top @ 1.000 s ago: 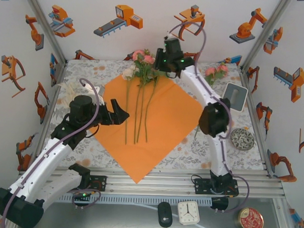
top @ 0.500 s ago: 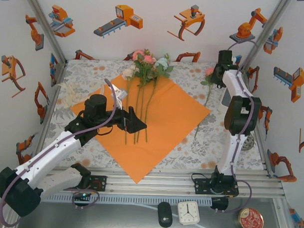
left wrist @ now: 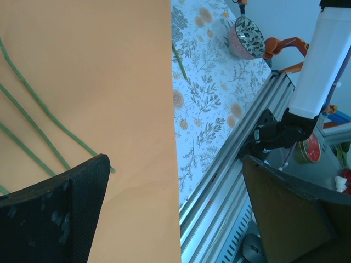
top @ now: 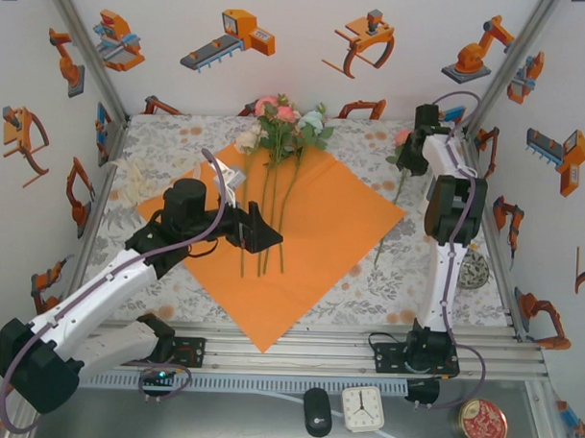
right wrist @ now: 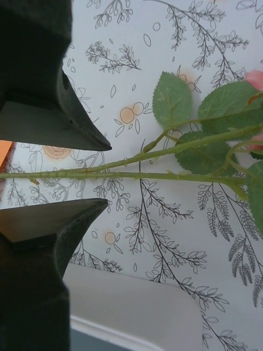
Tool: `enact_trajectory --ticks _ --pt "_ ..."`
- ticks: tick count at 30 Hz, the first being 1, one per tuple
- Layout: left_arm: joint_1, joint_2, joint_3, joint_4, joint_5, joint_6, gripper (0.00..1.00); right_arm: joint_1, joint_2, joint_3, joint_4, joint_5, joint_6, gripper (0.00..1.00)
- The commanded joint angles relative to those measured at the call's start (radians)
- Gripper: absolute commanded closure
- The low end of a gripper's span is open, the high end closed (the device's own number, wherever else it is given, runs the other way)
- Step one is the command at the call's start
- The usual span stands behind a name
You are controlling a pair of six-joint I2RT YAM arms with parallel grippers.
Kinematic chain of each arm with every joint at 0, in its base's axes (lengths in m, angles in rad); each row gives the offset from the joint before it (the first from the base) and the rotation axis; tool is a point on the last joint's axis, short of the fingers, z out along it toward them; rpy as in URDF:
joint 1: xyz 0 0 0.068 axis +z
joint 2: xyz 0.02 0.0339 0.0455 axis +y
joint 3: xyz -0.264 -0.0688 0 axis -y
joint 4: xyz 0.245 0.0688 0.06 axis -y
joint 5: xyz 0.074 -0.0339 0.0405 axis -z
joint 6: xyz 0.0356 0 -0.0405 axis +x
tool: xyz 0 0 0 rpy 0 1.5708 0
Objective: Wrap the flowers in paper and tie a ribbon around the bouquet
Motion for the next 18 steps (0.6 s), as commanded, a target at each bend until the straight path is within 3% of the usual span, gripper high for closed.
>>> enact_trajectory --ticks 1,6,13,16,18 --pt "-0.005 0.007 0.035 -0.006 -0.008 0.028 0.0 -0.002 0.029 0.037 -0.044 -0.023 0.014 0.64" --pt "-0.004 0.0 0.035 -0.011 -0.022 0.028 0.0 -0.001 0.041 0.036 -0.056 -0.035 0.013 0.7" --pt "-0.005 -0.019 0.033 -0.034 -0.053 0.04 0.0 -0.001 -0.032 0.034 -0.044 0.001 -0.023 0.97" --pt "-0.004 -0.024 0.054 -0.111 -0.158 0.052 0.0 0.0 -0.147 -0.007 0.031 -0.086 -0.049 1.0" --pt "-0.004 -0.029 0.082 -0.203 -0.291 0.067 0.0 0.01 -0.243 -0.037 0.073 -0.078 -0.074 1.0"
